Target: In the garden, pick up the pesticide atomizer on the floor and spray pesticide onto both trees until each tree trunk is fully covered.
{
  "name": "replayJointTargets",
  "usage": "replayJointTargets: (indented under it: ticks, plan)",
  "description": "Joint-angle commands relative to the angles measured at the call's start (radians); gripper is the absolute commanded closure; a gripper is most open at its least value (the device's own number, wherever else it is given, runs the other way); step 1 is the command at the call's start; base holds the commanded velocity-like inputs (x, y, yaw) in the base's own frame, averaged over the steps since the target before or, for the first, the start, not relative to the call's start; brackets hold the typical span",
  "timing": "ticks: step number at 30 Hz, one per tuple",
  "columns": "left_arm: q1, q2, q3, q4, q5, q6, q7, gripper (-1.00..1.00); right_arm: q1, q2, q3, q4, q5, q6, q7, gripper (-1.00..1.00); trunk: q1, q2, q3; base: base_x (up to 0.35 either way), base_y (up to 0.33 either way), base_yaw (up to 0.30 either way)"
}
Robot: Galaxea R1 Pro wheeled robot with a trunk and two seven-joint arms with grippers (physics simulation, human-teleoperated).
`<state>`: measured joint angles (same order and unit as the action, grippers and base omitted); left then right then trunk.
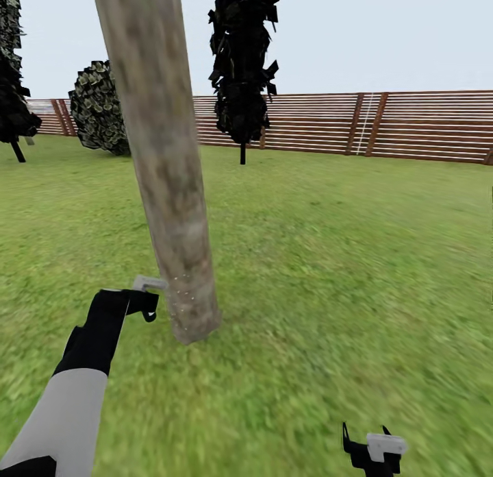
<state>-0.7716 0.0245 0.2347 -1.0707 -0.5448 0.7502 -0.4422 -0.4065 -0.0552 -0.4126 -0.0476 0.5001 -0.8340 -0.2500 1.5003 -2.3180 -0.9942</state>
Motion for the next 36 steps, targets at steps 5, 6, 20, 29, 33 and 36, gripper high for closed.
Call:
replayJointTargets:
  ticks: [5, 6, 20, 29, 33, 36]
  plan:
    - [0.000, 0.000, 0.001, 0.001, 0.000, 0.000, 0.004, 1.00, 0.000, 0.000, 0.000, 0.000, 0.000, 0.000, 0.000, -1.00, 0.000, 0.000, 0.000, 0.000, -0.274, 0.000]
    - [0.000, 0.001, 0.001, 0.002, 0.000, 0.000, 0.004, 1.00, 0.000, 0.000, 0.000, 0.000, 0.000, 0.000, 0.000, -1.00, 0.000, 0.000, 0.000, 0.000, -0.274, 0.000]
    - [0.014, -0.001, 0.018, 0.029, -0.001, 0.000, 0.110, 1.00, 0.000, 0.001, 0.000, 0.000, 0.000, 0.000, 0.000, -1.00, 0.000, 0.000, 0.000, 0.003, -0.274, 0.221]
    - [0.015, -0.005, 0.020, 0.046, 0.000, 0.000, 0.112, 1.00, 0.000, 0.000, 0.000, 0.000, 0.000, 0.000, 0.000, -1.00, 0.000, 0.000, 0.000, 0.147, -0.255, 0.014]
    - [0.015, -0.003, 0.049, 0.058, 0.000, -0.001, 0.113, 1.00, 0.000, 0.000, 0.000, 0.000, 0.000, 0.000, 0.000, -1.00, 0.000, 0.000, 0.000, 0.181, -0.230, 0.000]
    - [0.015, -0.001, 0.091, 0.068, -0.001, -0.003, 0.112, 1.00, 0.000, 0.000, 0.000, 0.000, 0.000, 0.000, 0.000, -1.00, 0.000, 0.000, 0.000, 0.143, -0.242, 0.002]
